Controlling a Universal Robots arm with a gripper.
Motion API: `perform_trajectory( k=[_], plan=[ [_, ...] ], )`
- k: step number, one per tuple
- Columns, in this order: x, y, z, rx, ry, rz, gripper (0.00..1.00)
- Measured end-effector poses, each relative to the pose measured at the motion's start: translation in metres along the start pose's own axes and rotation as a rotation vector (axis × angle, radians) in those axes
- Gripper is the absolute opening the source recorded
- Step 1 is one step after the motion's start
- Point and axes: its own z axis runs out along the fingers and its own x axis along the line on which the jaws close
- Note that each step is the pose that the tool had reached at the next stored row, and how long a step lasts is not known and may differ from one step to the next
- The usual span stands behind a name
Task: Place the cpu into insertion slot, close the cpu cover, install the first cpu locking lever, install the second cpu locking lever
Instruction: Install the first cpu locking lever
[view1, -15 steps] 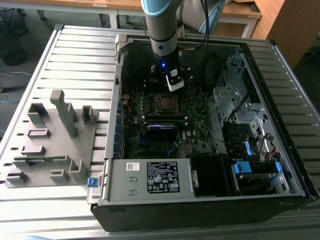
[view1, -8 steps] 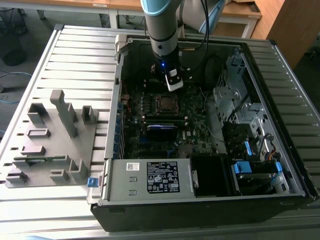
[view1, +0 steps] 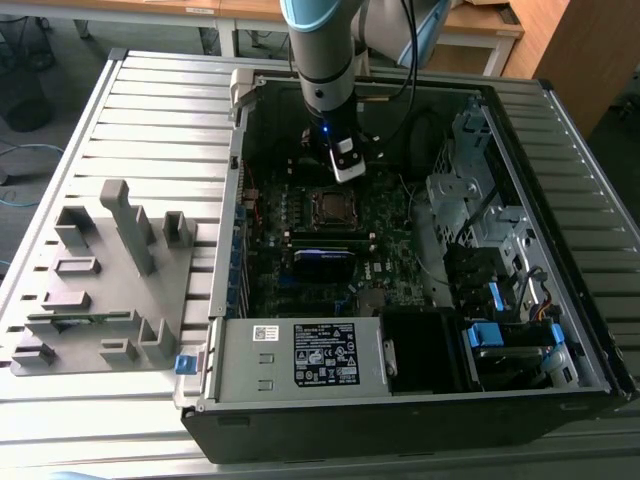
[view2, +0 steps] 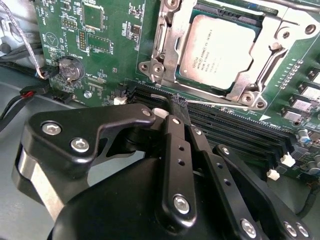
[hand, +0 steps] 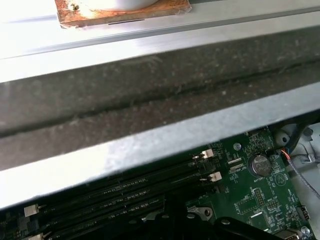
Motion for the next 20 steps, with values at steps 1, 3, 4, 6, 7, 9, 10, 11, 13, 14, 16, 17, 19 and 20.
perform_trajectory(
  k=[1, 3, 4, 6, 7, 9, 10, 11, 13, 14, 16, 17, 19, 20],
  plan=[
    [0.0004, -0.0001, -0.0001, 0.0, -0.0001, 0.0, 0.11],
    [0.0014, -0.0004, 0.0, -0.0005, -0.0005, 0.0, 0.11],
    [0.0019, -0.0006, 0.0001, -0.0009, -0.0009, 0.0, 0.11],
    [0.0028, -0.0009, 0.0002, -0.003, -0.0014, 0.0, 0.11],
    [0.003, -0.001, 0.0003, -0.0043, -0.0014, 0.0, 0.11],
    [0.0031, -0.0009, 0.0005, -0.0058, -0.001, 0.001, 0.11],
    [0.0032, -0.0009, 0.0006, -0.006, -0.0011, 0.001, 0.11],
    [0.0033, -0.0009, 0.0008, -0.0061, -0.001, 0.001, 0.11],
    [0.0033, -0.0009, 0.001, -0.0061, -0.001, 0.001, 0.11],
    [0.0032, -0.0009, 0.0011, -0.0062, -0.001, 0.001, 0.11],
    [0.0032, -0.001, 0.0016, -0.0065, -0.0014, 0.001, 0.11],
    [0.0033, -0.0011, 0.0018, -0.0066, -0.0019, 0.001, 0.11],
    [0.0033, -0.0012, 0.0024, -0.0071, -0.0035, 0.0, 0.11],
    [0.0033, -0.0013, 0.0026, -0.0073, -0.0041, 0.0, 0.11]
  ],
)
